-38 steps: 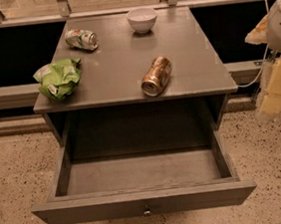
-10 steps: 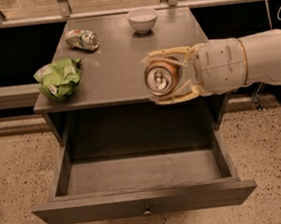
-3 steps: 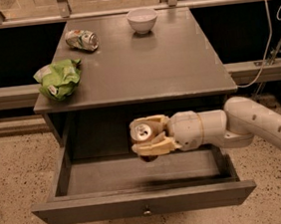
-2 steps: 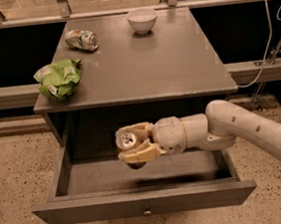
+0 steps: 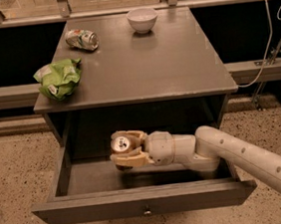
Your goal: Place orange can into top drawer
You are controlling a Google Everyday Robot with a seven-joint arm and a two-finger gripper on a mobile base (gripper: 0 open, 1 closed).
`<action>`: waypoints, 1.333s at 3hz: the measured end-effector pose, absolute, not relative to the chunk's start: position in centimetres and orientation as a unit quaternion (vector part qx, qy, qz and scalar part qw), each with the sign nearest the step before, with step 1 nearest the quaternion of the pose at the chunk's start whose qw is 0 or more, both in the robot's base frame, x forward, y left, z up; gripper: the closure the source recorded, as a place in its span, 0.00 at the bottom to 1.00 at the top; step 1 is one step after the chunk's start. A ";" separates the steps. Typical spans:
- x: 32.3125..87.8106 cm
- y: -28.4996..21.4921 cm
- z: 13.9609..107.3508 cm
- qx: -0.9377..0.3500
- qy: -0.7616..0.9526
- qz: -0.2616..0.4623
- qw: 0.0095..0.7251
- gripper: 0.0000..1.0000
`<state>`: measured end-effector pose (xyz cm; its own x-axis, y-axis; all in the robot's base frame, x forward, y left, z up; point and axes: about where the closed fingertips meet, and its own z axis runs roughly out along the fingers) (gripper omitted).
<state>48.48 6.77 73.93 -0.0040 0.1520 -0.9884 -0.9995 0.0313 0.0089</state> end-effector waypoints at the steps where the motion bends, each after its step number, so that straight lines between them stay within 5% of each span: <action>1: 49.4 8.4 73.1 -0.452 0.458 0.510 0.571 0.83; 2: 50.1 9.9 72.5 -0.486 0.452 0.480 0.574 0.51; 4: 50.8 10.1 70.9 -0.490 0.473 0.478 0.556 0.05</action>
Offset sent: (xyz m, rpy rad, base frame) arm 0.0233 0.0381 -0.0191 -0.0976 -0.1961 -0.0418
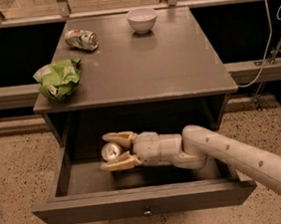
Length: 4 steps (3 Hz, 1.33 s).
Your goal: Place orange can into top drawer
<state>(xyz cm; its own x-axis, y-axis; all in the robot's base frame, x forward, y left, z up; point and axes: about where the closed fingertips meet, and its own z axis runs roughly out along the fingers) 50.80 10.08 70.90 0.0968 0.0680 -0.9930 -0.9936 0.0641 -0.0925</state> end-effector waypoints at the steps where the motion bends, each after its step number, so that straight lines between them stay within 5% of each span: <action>1: 50.8 10.2 70.9 -0.490 0.472 0.478 0.555 0.00; 4: 47.8 7.5 77.8 -0.541 0.482 0.417 0.549 0.00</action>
Offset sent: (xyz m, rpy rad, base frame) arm -0.0004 0.0010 0.0004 0.0004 -0.0003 0.0021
